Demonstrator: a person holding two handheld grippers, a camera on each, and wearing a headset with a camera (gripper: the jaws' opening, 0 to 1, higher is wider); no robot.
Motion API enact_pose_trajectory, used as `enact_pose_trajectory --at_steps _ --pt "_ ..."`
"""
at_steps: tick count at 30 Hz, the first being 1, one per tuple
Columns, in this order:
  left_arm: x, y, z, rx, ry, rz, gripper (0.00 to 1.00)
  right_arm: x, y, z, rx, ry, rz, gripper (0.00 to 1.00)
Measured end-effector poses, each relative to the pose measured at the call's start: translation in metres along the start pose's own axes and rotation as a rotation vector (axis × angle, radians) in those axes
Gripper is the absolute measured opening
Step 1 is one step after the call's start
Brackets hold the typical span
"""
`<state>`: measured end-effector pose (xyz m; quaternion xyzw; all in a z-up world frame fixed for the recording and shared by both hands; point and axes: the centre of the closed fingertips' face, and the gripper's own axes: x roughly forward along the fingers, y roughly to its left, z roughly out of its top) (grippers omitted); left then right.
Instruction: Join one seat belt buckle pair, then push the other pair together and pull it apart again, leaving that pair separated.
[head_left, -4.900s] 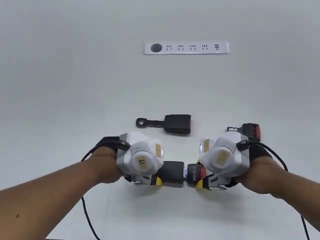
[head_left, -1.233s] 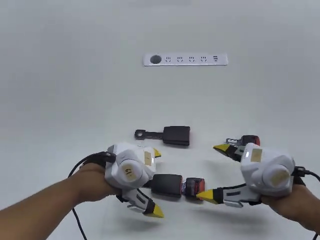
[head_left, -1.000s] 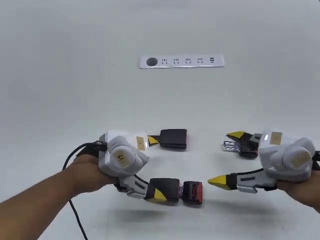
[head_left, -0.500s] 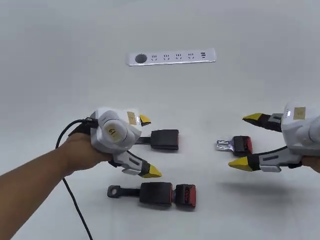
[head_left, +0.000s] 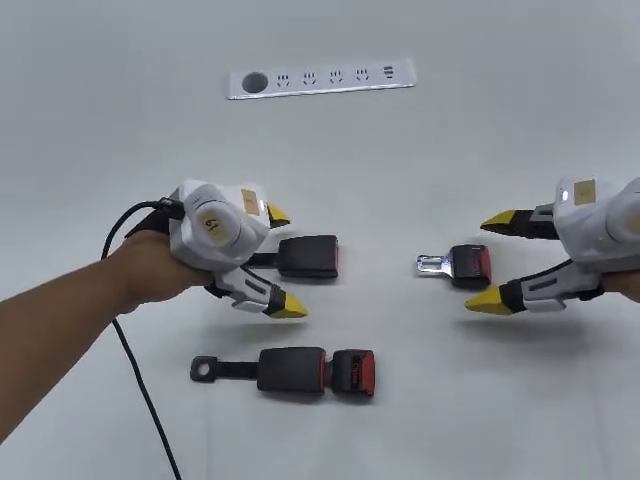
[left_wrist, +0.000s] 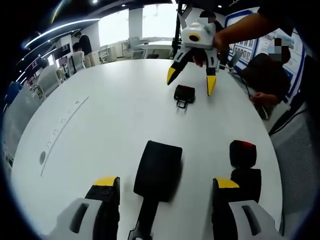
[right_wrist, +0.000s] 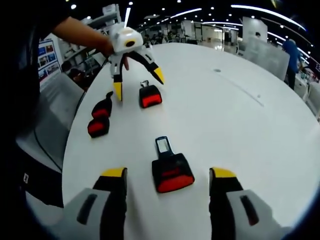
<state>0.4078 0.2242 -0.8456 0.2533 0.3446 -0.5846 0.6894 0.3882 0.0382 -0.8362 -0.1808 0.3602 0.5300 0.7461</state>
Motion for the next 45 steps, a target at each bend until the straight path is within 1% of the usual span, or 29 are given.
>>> enact_pose_trajectory --at_steps 2,4,7,9,10,11,12,14,16,18,19,20,21,22,23,24,27,29,38,45 --pt "0.002 -0.001 -0.002 0.011 0.006 -0.007 0.75 0.002 -0.001 -0.003 -0.001 0.006 0.009 0.63" --pt "0.003 -0.001 -0.002 0.013 0.003 -0.010 0.71 0.003 -0.002 -0.006 -0.017 0.013 0.013 0.59" --pt "0.008 0.004 -0.003 0.008 0.004 -0.017 0.69 0.005 -0.003 -0.008 -0.017 0.017 0.021 0.55" --pt "0.010 0.005 -0.004 0.011 0.006 -0.021 0.66 0.005 -0.004 -0.011 -0.027 0.026 0.025 0.50" --pt "0.011 0.006 -0.005 0.020 0.007 -0.023 0.64 0.006 -0.004 -0.013 -0.031 0.034 0.026 0.49" --pt "0.011 0.008 -0.003 0.039 -0.006 -0.017 0.62 0.007 -0.005 -0.015 -0.037 0.040 0.026 0.48" --pt "0.010 0.009 -0.004 0.028 -0.003 -0.014 0.59 0.008 -0.006 -0.017 -0.058 0.050 0.019 0.48" --pt "0.009 0.014 -0.003 0.012 -0.017 -0.008 0.55 0.008 -0.006 -0.016 -0.057 0.049 0.025 0.45" --pt "0.009 0.014 -0.004 0.029 -0.017 -0.008 0.53 0.009 -0.007 -0.015 -0.074 0.043 0.029 0.38" --pt "0.009 0.013 -0.005 0.060 -0.014 -0.012 0.50 0.011 -0.009 -0.014 -0.084 0.037 0.028 0.36" --pt "0.008 0.014 -0.006 0.077 -0.010 -0.005 0.48 0.012 -0.010 -0.013 -0.084 0.036 0.029 0.36" --pt "0.009 0.012 -0.006 0.068 -0.014 -0.016 0.45 0.013 -0.009 -0.013 -0.095 0.035 0.035 0.36" --pt "0.009 0.012 -0.006 0.072 -0.019 -0.014 0.42 0.013 -0.009 -0.013 -0.102 0.034 0.037 0.36" --pt "0.008 0.012 -0.008 0.077 -0.011 -0.021 0.40 0.014 -0.009 -0.012 -0.108 0.031 0.041 0.36" --pt "0.009 0.012 -0.008 0.085 -0.017 -0.022 0.39 0.014 -0.009 -0.011 -0.111 0.029 0.043 0.36" --pt "0.009 0.013 -0.008 0.083 -0.017 -0.022 0.38 0.014 -0.009 -0.011 -0.115 0.028 0.047 0.35" --pt "0.011 0.014 -0.009 0.106 -0.017 -0.031 0.35 0.014 -0.008 -0.011 -0.120 0.023 0.054 0.35" --pt "0.012 0.013 -0.009 0.120 -0.020 -0.041 0.35 0.014 -0.008 -0.011 -0.120 0.018 0.055 0.35" --pt "0.011 0.011 -0.007 0.131 -0.021 -0.043 0.35 0.012 -0.008 -0.013 -0.110 -0.014 0.051 0.35" --pt "0.011 0.010 -0.006 0.136 -0.009 -0.042 0.34 0.012 -0.009 -0.011 -0.083 -0.047 0.032 0.34"
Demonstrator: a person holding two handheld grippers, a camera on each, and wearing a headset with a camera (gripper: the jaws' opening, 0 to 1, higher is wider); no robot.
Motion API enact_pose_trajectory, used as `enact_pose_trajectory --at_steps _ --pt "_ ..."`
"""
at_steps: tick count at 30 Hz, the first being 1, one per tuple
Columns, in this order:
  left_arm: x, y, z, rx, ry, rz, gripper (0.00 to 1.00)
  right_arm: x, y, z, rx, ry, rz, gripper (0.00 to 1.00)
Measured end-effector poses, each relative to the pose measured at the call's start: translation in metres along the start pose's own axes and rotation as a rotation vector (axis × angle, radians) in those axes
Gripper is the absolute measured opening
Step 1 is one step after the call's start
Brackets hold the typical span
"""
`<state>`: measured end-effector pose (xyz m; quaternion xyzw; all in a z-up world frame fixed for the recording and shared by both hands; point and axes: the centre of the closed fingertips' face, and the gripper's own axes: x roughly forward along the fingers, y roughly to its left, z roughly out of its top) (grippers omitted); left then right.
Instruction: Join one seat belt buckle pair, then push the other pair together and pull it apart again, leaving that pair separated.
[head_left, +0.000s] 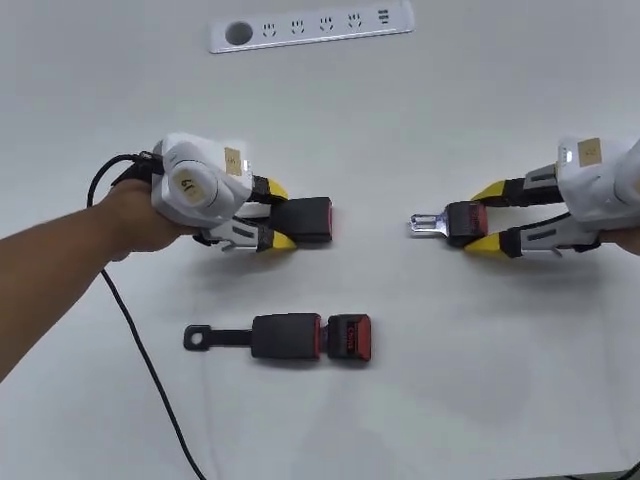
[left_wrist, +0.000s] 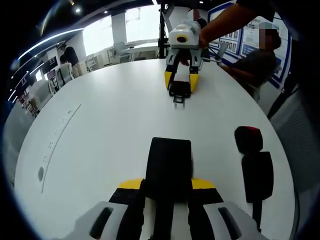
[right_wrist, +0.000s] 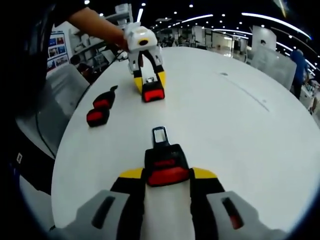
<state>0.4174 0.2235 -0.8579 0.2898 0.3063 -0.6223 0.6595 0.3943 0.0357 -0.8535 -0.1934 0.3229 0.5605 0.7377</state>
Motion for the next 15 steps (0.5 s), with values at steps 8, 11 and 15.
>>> enact_pose_trajectory --at_steps 8,11,15 --pt "-0.001 0.000 0.001 0.004 0.012 -0.004 0.34 0.007 0.002 0.007 0.003 -0.030 -0.012 0.34" --pt "-0.001 0.000 0.001 0.007 0.014 -0.008 0.34 0.010 0.002 0.011 0.001 -0.038 -0.016 0.34" --pt "-0.001 0.000 0.002 0.004 0.015 -0.008 0.34 0.013 0.003 0.014 0.008 -0.056 -0.016 0.34"
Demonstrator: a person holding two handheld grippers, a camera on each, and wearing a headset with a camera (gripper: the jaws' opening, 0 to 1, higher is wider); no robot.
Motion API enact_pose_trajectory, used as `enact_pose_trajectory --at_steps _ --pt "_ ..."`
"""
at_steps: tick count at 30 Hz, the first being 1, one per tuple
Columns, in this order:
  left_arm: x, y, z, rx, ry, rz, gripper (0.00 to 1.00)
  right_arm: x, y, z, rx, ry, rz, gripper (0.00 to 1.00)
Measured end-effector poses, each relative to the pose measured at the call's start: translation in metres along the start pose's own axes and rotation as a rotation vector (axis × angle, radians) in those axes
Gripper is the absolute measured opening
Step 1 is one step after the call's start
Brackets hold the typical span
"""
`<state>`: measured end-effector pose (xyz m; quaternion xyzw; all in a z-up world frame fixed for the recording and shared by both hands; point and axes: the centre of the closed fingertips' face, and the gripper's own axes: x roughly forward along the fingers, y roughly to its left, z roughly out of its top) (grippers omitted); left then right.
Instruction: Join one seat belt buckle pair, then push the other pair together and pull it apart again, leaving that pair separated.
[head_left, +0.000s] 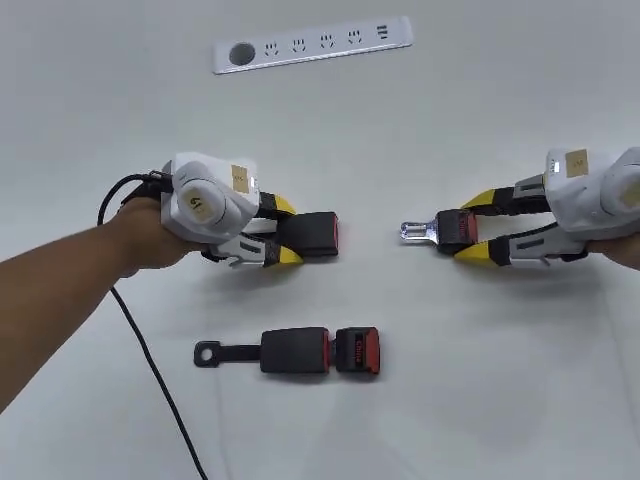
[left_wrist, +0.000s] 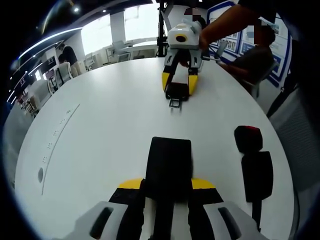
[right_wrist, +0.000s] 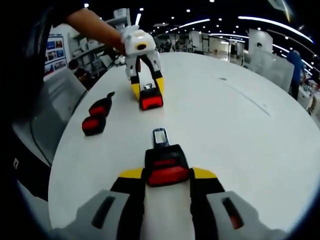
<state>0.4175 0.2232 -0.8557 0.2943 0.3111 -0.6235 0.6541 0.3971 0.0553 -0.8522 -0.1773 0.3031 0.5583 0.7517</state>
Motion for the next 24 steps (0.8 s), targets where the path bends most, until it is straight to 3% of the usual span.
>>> enact_pose_trajectory --at_steps 11,24 --pt "0.000 0.000 0.000 0.005 0.009 -0.004 0.34 0.025 -0.003 0.021 -0.018 -0.028 0.009 0.34" --pt "-0.001 0.001 -0.001 0.011 0.017 -0.012 0.34 0.048 0.007 0.042 -0.033 -0.031 0.024 0.34"
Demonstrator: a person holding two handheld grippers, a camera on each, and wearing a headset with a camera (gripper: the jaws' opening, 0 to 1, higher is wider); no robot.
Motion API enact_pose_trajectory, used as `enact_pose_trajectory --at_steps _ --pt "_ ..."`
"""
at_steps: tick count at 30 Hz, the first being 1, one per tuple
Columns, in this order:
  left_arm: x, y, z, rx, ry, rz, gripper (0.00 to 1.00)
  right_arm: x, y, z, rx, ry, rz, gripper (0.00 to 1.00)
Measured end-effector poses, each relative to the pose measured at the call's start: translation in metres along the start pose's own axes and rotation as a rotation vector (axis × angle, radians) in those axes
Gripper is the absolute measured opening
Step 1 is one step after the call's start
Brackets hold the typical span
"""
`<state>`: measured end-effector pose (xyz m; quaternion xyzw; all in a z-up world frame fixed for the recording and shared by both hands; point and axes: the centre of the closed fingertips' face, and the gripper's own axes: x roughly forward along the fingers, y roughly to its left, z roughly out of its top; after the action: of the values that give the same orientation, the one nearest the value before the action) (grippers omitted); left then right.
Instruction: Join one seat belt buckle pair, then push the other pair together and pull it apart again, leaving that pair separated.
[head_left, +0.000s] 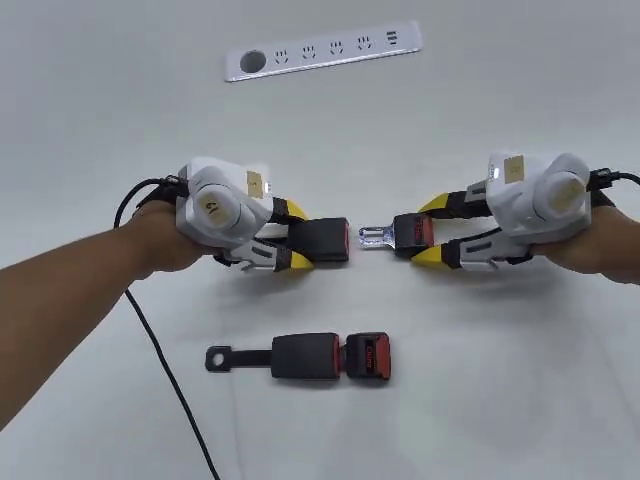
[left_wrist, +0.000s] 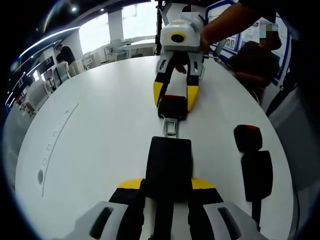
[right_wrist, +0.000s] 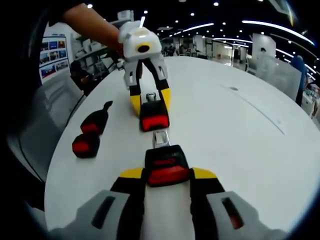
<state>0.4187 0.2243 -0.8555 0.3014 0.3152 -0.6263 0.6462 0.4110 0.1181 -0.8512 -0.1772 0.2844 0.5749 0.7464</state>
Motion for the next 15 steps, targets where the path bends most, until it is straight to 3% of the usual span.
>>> enact_pose_trajectory --at_steps 15 --pt "0.000 0.000 0.001 0.005 0.025 -0.003 0.34 0.014 0.008 0.012 -0.026 0.012 0.026 0.34"
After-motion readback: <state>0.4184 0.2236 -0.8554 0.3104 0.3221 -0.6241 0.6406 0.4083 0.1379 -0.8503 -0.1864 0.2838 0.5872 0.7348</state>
